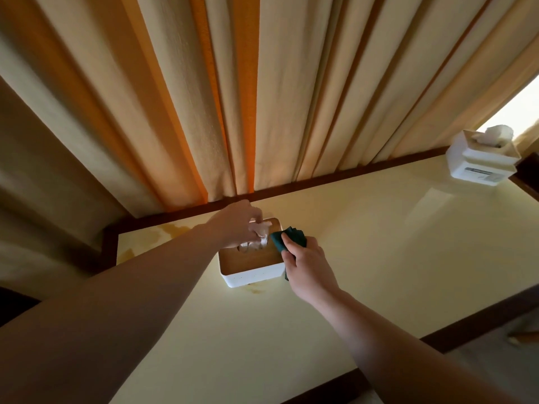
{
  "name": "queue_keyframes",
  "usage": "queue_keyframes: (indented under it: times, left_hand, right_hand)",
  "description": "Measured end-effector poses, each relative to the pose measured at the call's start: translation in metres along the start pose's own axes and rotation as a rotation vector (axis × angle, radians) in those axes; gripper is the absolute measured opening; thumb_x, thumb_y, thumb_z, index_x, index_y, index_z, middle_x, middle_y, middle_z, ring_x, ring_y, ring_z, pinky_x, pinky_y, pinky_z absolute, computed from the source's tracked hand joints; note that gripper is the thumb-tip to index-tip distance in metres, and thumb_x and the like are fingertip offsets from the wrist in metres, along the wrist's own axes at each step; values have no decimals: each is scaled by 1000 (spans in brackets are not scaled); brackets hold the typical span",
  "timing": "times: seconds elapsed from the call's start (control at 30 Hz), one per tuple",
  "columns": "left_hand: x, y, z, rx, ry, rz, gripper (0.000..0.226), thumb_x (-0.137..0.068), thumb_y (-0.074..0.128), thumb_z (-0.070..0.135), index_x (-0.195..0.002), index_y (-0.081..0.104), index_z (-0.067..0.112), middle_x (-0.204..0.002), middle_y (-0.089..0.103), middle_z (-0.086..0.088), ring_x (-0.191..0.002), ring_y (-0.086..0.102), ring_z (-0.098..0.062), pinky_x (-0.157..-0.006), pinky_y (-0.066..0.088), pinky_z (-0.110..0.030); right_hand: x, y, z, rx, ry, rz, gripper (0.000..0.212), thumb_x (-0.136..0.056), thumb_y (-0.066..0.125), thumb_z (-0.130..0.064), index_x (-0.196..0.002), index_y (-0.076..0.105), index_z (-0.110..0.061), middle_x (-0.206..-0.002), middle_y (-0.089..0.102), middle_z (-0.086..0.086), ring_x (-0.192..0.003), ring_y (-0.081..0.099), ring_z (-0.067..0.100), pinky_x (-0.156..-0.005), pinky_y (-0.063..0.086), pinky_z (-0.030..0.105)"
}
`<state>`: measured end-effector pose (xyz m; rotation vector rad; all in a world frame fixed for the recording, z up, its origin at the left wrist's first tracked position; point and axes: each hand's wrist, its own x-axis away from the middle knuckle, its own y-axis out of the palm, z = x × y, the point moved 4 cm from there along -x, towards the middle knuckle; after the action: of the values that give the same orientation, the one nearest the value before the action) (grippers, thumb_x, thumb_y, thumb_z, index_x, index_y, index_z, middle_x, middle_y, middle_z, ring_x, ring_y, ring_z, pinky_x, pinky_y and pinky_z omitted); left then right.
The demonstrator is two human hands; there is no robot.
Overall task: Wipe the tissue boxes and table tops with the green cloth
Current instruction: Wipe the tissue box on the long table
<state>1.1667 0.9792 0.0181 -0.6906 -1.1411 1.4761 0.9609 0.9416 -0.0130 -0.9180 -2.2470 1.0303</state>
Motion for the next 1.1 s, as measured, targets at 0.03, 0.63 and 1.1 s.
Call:
queue_keyframes:
  times: [0.03,0.63,1.1]
  left_hand:
    - [-3,2,1,21,-10,-16,39,-78,86,42,-107,63,33,-106,58,9,-95,56,-13,-85,52,-33]
    - [11,25,-29,129,-342,0,55,-92,64,61,-140,47,39,-110,67,5,-89,62,-14,-79,60,-30]
    - [12,31,-32,230,-400,-11,64,-82,69,72,-134,45,43,-97,59,11,-81,61,-13,-71,59,-27]
  right_hand:
    - [0,-1,1,-8,-4,4,47,-111,37,-37,-158,40,-38,-137,41,3,-116,44,20,-97,51,35]
    - [-38,-10,-4,46,5,90,44,-109,44,-40,-153,48,-39,-141,44,2,-123,45,22,-97,51,34]
    - [3,11,-5,264,-70,-77,48,-110,36,-41,-157,36,-42,-138,41,3,-119,43,23,-93,53,37]
